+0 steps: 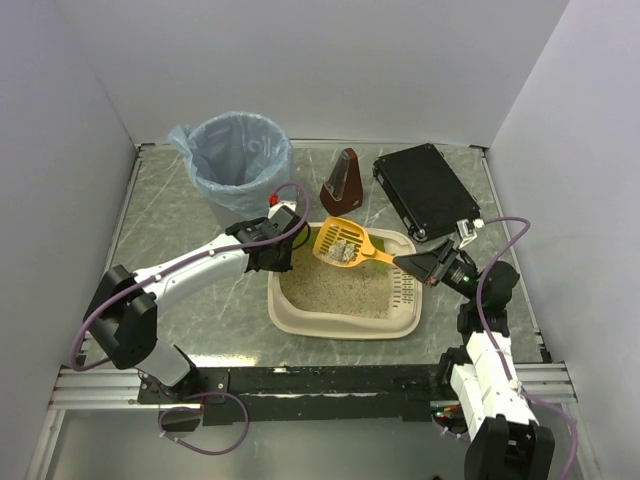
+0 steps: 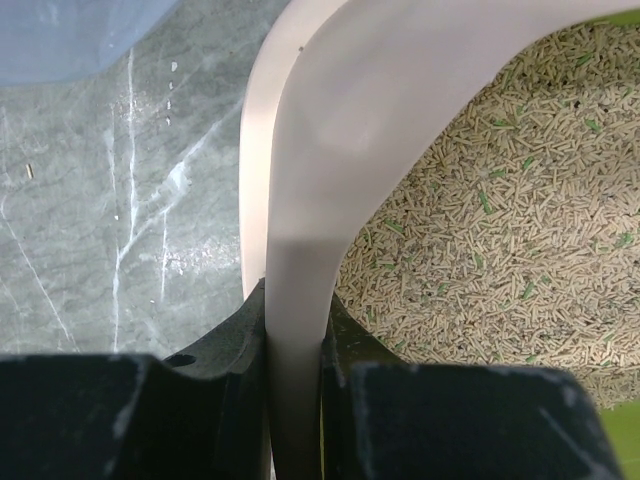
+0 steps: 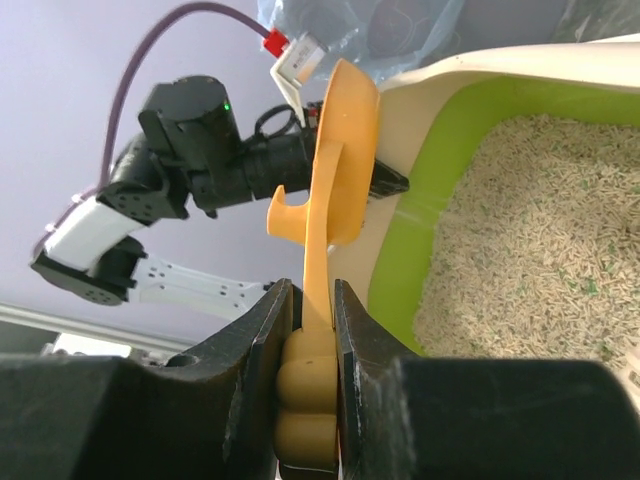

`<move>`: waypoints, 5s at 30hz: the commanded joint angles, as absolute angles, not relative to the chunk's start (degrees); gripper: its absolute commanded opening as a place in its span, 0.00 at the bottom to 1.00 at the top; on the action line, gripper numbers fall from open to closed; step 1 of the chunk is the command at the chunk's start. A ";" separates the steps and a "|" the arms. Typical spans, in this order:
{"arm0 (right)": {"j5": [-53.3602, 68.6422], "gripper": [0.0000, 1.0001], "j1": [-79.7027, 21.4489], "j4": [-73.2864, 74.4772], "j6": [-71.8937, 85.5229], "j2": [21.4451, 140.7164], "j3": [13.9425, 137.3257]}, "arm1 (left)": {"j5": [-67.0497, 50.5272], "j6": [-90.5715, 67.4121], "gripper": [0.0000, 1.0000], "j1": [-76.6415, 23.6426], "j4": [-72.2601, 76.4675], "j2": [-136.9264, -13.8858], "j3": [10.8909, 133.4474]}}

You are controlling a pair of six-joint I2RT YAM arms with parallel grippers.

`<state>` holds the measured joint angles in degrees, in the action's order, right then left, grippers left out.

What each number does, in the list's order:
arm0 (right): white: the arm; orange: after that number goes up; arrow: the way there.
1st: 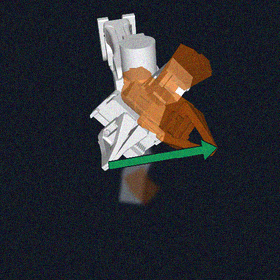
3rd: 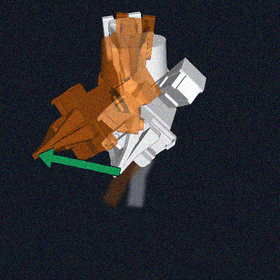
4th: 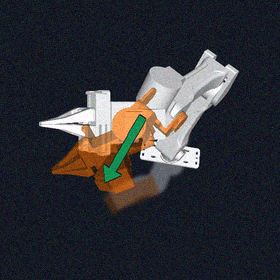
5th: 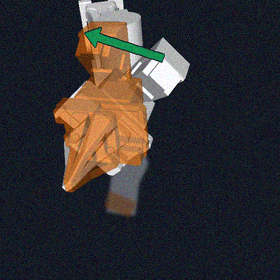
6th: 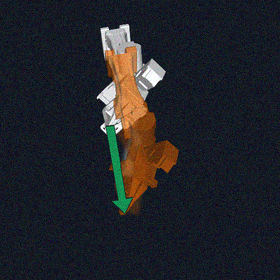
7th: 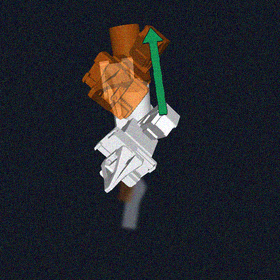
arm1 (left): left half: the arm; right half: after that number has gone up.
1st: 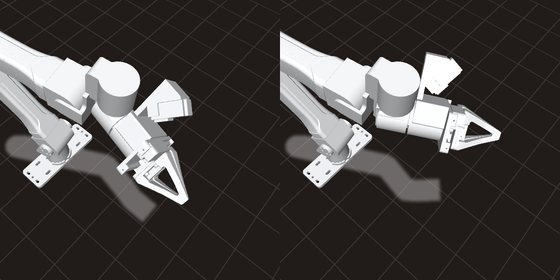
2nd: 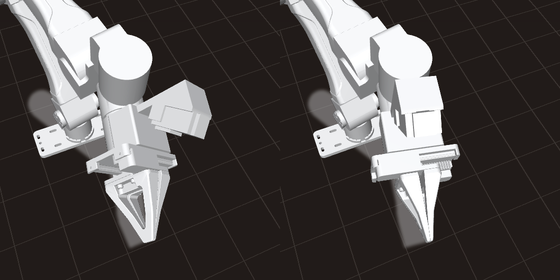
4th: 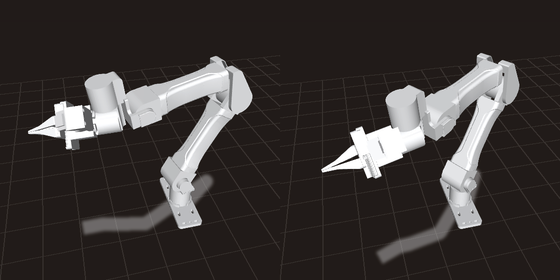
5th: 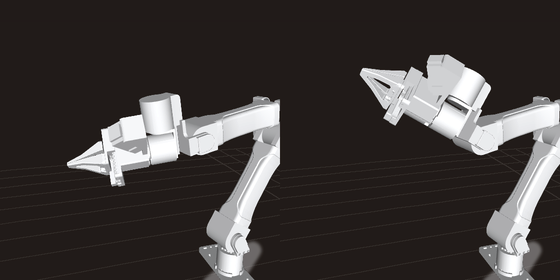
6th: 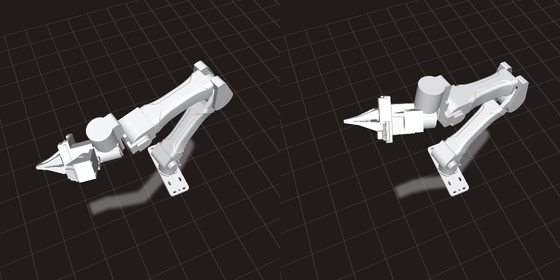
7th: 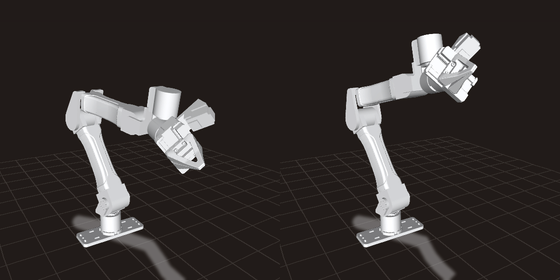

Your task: Clean the litter box

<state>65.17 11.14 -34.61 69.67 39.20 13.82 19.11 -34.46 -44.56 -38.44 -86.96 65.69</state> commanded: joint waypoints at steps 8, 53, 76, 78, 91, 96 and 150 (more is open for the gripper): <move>57.56 0.00 7.74 -23.59 59.21 33.30 18.38 | 15.38 -39.64 0.01 -44.47 -29.10 -83.32 69.61; 63.88 0.00 10.03 -18.07 73.63 42.17 17.67 | 13.36 -41.57 0.99 -44.47 -28.30 -71.37 64.51; 64.07 0.00 7.67 -24.41 75.49 46.13 17.31 | 15.12 -44.38 0.97 -44.47 -28.30 -67.41 61.35; 67.14 0.00 5.72 -24.20 77.96 45.53 18.63 | 15.38 -44.73 0.97 -44.47 -31.28 -67.85 62.66; 63.82 0.00 6.68 -9.04 64.94 42.01 24.43 | 21.44 -48.78 0.97 -44.38 -33.05 -59.95 55.90; 59.94 0.00 3.09 -11.42 67.23 42.62 29.44 | 24.25 -50.27 0.97 -44.30 -33.92 -56.96 54.06; 5.90 0.00 -42.10 15.21 -20.50 96.95 113.72 | 17.05 -57.04 0.97 -43.07 -34.90 -42.62 45.00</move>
<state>10.04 -42.57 23.31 -19.77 102.61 112.20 19.27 -58.13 -43.31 -40.73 -40.93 44.25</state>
